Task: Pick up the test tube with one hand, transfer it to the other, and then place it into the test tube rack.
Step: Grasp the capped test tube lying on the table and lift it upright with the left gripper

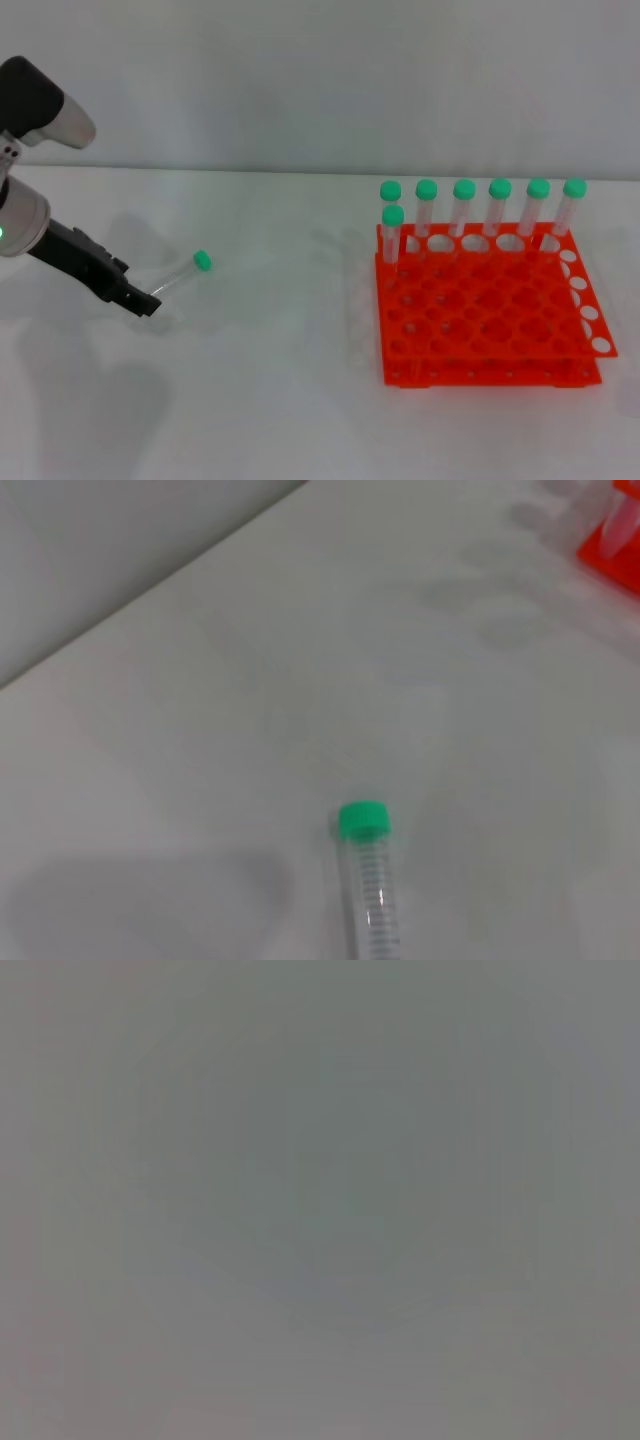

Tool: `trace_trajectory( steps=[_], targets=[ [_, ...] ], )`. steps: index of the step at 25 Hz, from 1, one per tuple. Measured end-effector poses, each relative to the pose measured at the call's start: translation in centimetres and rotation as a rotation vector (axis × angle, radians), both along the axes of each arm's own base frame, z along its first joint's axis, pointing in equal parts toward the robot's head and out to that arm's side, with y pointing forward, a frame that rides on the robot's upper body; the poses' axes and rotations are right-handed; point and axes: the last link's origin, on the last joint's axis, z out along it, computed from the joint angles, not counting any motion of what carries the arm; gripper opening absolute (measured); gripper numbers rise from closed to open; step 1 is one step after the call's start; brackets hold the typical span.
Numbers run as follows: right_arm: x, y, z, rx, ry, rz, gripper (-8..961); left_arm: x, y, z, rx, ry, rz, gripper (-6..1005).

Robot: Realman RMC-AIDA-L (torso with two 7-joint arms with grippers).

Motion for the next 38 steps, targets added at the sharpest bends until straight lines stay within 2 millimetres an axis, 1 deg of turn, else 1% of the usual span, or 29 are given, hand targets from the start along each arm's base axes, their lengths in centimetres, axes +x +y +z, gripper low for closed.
trace_trajectory(
  steps=[4, 8, 16, 26, 32, 34, 38],
  targets=[
    [-0.1, 0.1, -0.1, -0.003, 0.0, 0.002, 857, -0.6, -0.1, 0.0, 0.03, -0.005, 0.027, 815],
    [-0.2, 0.1, -0.2, -0.004, 0.001, 0.003, 857, -1.2, -0.1, -0.4, 0.053, 0.007, 0.033, 802],
    [-0.2, 0.1, -0.3, -0.004, 0.005, 0.004, 856, -1.4, 0.2, -1.9, 0.055, 0.016, 0.014, 778],
    [-0.1, 0.0, -0.4, -0.004, 0.013, 0.003, 856, -2.1, 0.1, -2.3, 0.07, 0.035, 0.017, 747],
    [-0.3, 0.0, -0.6, -0.012, 0.016, 0.01, 856, -2.2, 0.2, -2.9, 0.072, 0.045, 0.005, 692],
    [-0.3, -0.1, -0.7, -0.013, 0.016, 0.011, 856, -2.2, 0.2, -3.0, 0.073, 0.048, 0.003, 628],
    [-0.3, -0.1, -0.7, -0.014, 0.016, 0.009, 856, -2.3, 0.1, -3.2, 0.067, 0.044, 0.003, 569]
  ],
)
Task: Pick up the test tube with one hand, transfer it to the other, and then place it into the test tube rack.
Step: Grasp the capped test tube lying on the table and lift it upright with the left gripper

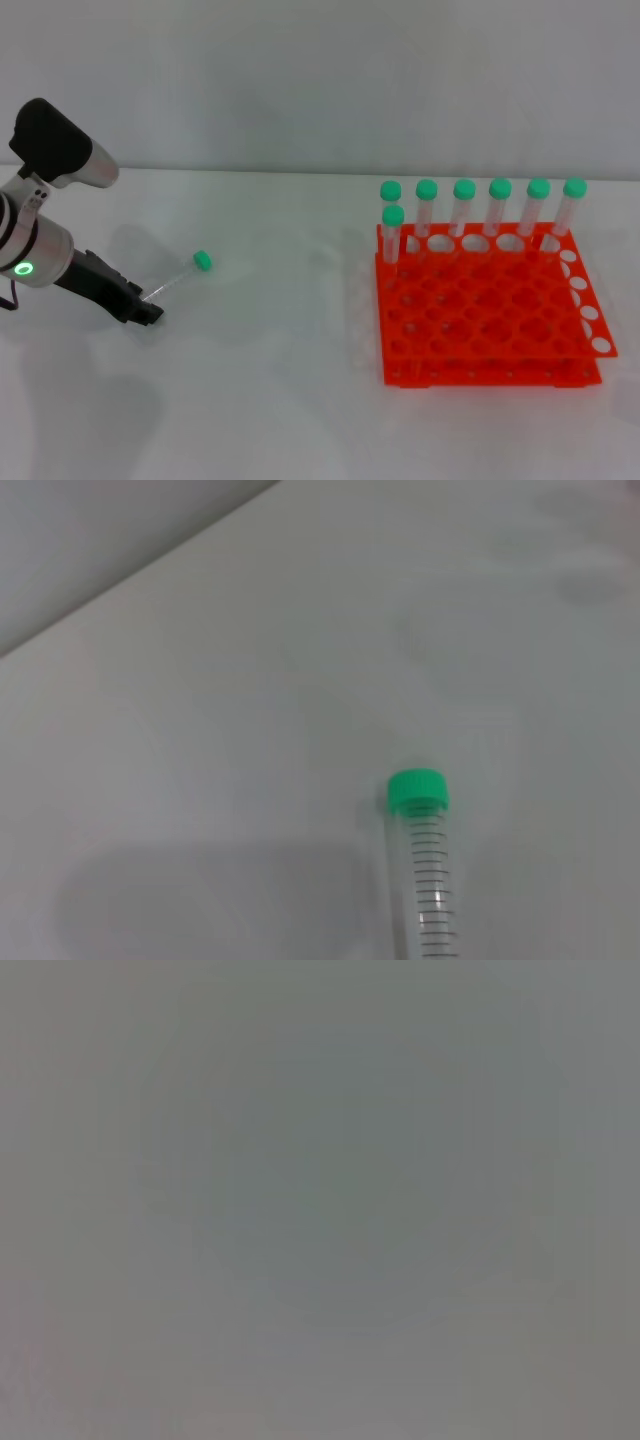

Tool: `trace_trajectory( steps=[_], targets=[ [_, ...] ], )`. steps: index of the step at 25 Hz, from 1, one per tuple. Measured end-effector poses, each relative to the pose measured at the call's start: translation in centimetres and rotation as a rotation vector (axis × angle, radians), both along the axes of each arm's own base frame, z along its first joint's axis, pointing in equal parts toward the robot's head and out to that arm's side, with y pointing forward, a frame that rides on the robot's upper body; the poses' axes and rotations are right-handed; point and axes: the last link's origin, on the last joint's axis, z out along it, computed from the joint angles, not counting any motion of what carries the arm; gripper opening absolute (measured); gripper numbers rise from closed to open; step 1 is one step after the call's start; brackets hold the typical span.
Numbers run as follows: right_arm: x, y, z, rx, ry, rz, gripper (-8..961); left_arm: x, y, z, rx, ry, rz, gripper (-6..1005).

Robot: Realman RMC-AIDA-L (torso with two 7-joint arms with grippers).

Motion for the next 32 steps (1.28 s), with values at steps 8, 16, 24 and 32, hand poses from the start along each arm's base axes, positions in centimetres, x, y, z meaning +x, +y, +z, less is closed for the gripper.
trace_trajectory(
  steps=[8, 16, 24, 32],
  targets=[
    [-0.04, 0.05, 0.0, 0.0, 0.0, 0.001, 856, -0.21, -0.21, -0.14, -0.004, -0.002, 0.005, 458],
    [-0.1, 0.13, 0.0, 0.0, 0.0, 0.003, 856, -0.36, -0.31, -0.13, -0.002, -0.004, 0.012, 343],
    [-0.1, 0.14, 0.03, 0.0, -0.001, 0.003, 856, -0.31, -0.27, -0.15, 0.001, -0.009, 0.012, 240],
    [-0.12, 0.15, 0.11, 0.002, -0.002, 0.005, 855, -0.23, -0.25, -0.28, 0.0, -0.013, 0.011, 213]
  ],
)
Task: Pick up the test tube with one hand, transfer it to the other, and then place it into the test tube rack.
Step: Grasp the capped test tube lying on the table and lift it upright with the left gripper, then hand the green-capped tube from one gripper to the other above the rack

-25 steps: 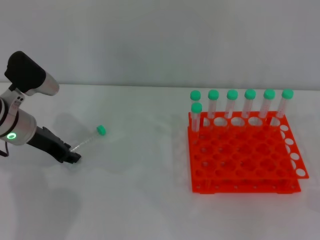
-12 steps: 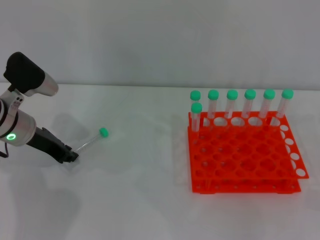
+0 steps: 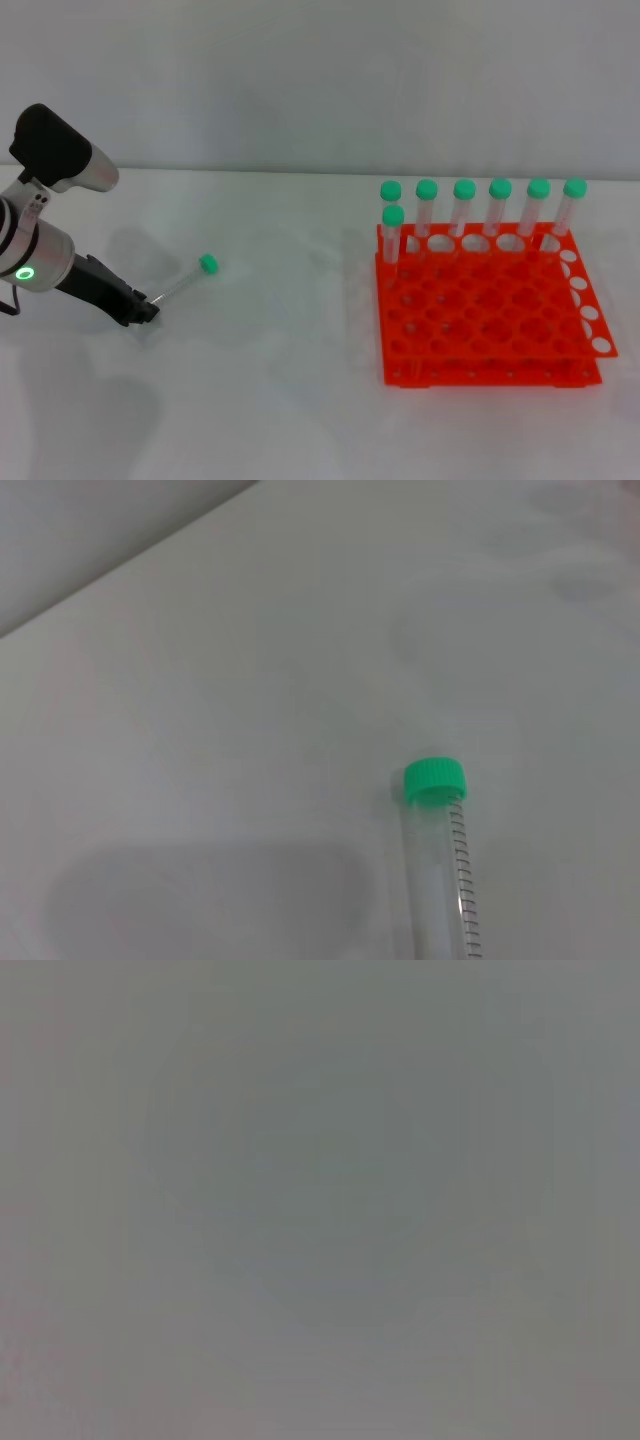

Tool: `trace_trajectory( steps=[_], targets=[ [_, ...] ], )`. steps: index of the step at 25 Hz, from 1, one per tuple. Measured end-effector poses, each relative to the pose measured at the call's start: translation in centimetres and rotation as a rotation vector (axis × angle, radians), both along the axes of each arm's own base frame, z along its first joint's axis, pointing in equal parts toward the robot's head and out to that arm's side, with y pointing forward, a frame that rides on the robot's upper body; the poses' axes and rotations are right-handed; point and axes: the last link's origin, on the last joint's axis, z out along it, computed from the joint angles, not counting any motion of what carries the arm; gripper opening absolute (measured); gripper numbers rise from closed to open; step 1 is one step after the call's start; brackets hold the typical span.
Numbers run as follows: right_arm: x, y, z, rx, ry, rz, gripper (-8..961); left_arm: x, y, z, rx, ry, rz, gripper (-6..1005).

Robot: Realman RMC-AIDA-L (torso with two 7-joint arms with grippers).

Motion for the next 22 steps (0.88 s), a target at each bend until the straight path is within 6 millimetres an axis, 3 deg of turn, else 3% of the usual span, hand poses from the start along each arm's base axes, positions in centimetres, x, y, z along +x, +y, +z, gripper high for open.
trace_trajectory(
  steps=[11, 22],
  targets=[
    [0.0, 0.0, 0.1, 0.005, 0.0, 0.003, 855, 0.8, 1.2, 0.0, 0.089, -0.056, -0.052, 195],
    [-0.1, 0.0, 0.0, 0.0, -0.003, 0.005, 855, 3.2, 2.0, -1.8, 0.385, -0.347, -0.33, 195]
  ],
)
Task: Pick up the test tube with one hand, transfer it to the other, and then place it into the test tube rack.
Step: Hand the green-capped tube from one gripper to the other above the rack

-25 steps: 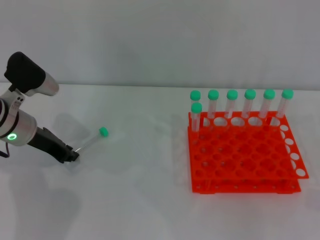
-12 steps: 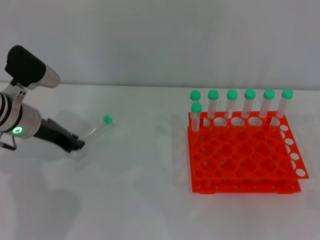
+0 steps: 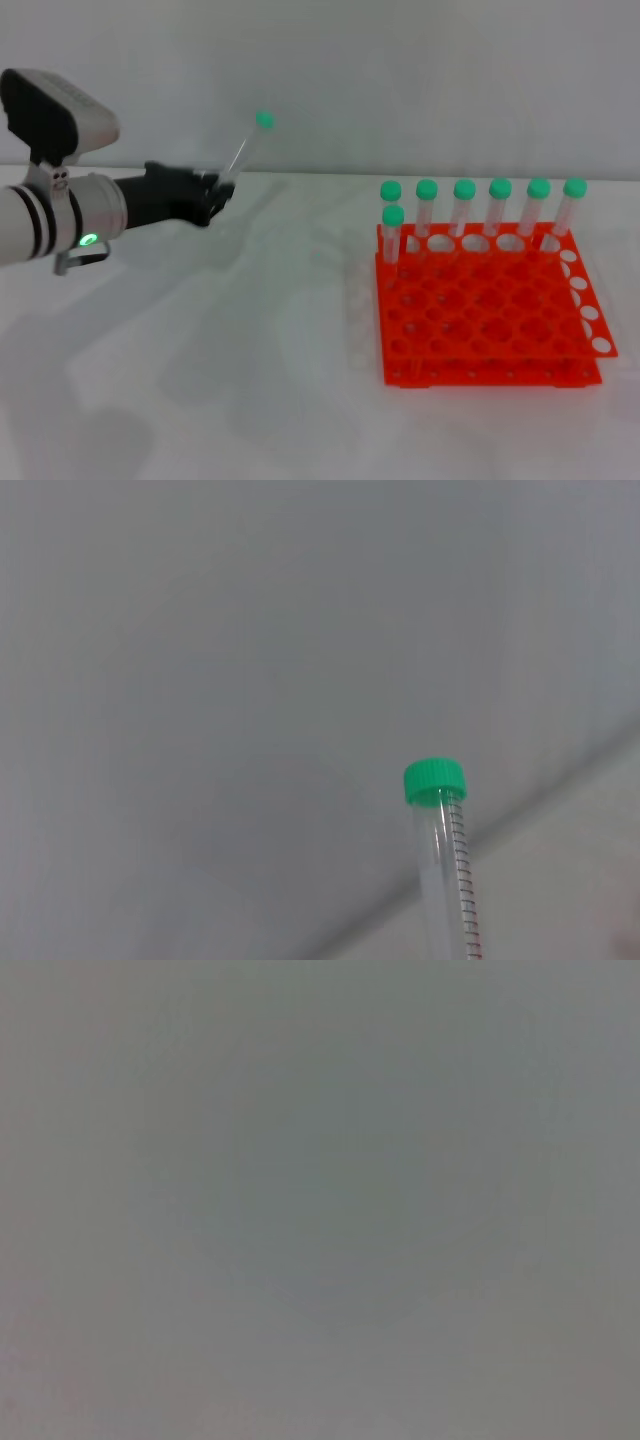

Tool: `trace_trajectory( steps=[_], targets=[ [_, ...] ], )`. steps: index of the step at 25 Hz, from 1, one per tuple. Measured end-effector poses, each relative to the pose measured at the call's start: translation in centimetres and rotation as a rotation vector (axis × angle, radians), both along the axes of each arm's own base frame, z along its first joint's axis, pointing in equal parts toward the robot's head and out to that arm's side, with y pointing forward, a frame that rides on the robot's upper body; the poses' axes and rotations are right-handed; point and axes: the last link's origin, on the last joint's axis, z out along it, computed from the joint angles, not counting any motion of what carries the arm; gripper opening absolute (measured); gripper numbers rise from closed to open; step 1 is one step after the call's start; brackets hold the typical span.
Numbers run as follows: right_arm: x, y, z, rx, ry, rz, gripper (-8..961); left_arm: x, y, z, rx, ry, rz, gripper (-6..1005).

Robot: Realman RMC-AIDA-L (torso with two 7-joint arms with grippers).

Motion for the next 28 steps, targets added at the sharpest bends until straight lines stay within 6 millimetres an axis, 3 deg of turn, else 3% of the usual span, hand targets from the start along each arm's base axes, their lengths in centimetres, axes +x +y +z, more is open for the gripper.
trace_trajectory(
  steps=[6, 11, 18, 22, 28],
  targets=[
    [-0.5, 0.0, 0.2, 0.001, 0.028, 0.053, 855, 1.1, -2.0, -1.1, 0.204, -0.235, -0.174, 195],
    [-2.3, 0.6, 0.6, -0.181, 0.076, 0.27, 855, 3.1, -5.5, -2.5, 0.336, -0.378, -0.386, 196],
    [-6.0, 0.1, 2.2, -0.493, 0.183, 0.619, 855, 5.7, -8.1, -5.9, 0.297, -0.473, -0.492, 196],
    [-7.9, -0.3, 3.1, -0.53, 0.258, 0.756, 854, 7.4, -9.0, -7.8, 0.277, -0.504, -0.521, 196],
    [-9.9, -0.6, 2.4, -0.583, 0.281, 0.87, 854, 8.7, -10.0, -9.2, 0.269, -0.548, -0.52, 195]
  ],
)
